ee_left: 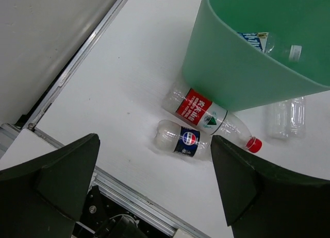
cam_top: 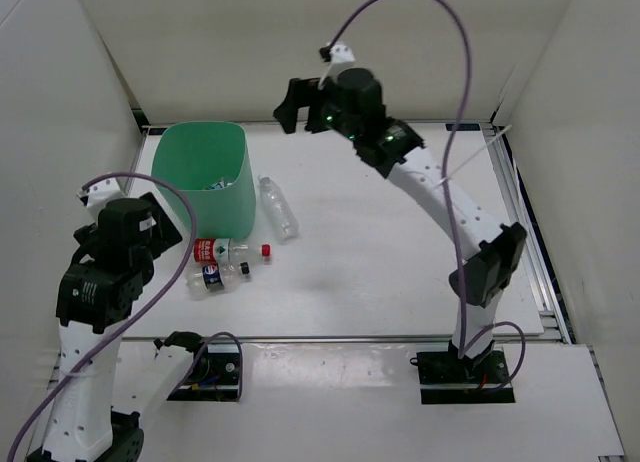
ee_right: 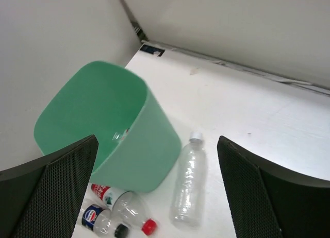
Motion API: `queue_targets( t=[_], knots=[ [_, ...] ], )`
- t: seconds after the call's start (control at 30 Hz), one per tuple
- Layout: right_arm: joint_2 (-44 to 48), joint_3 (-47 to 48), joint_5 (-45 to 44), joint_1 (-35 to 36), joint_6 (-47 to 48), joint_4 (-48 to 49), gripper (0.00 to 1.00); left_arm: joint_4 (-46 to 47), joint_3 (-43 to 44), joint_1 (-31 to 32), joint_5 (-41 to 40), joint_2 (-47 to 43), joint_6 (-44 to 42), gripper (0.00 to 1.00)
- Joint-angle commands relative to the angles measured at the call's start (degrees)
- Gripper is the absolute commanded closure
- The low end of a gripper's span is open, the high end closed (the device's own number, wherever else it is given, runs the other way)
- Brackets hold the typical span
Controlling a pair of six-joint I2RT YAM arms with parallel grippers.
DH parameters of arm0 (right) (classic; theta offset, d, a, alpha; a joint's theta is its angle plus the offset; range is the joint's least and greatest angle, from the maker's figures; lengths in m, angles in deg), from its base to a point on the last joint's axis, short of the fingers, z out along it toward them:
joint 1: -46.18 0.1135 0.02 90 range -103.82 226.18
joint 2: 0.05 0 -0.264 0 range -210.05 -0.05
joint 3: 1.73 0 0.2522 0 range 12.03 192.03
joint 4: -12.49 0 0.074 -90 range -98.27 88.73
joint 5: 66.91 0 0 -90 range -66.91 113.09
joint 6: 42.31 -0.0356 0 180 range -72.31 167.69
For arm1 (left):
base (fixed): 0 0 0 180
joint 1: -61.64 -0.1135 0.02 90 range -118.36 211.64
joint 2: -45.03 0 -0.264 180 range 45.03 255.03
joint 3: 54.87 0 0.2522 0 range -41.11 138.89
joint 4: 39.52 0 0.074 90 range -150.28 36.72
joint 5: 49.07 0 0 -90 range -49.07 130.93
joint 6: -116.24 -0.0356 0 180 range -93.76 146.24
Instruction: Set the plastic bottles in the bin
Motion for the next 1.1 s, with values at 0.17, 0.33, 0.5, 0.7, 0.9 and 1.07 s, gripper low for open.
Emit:
queue_targets(
  t=[0.17, 0.33, 0.5, 0.7, 0.9, 1.07],
  knots=[
    [-4.0, -8.5, 23.8, -7.4, 0.1, -7.4, 0.09, 3.3, -8.9, 0.3, 0.8, -7.3, 4.4, 0.0],
    [-12.7, -6.9, 29.4, -9.3, 0.7, -7.4, 0.23, 4.6, -12.1, 0.3, 2.2, -7.2, 4.9, 0.0],
    [-20.8, -1.8, 31.8, -9.8, -1.5, -4.4, 0.16, 4.6, -13.3, 0.3, 1.1, -5.3, 3.7, 0.0],
    [-31.1, 4.7, 38.4, -10.3, -2.8, -7.1, 0.01, 4.1, -15.5, 0.3, 0.5, -3.3, 4.4, 0.0],
    [-33.2, 1.8, 40.1, -10.3, -4.4, -4.1, 0.0, 2.6, -15.5, 0.3, 1.0, 0.4, 6.0, 0.0],
    [-34.8, 3.0, 40.1, -8.5, -5.0, -4.1, 0.0, 2.1, -14.9, 0.3, 1.0, 2.2, 6.0, 0.0]
  ],
)
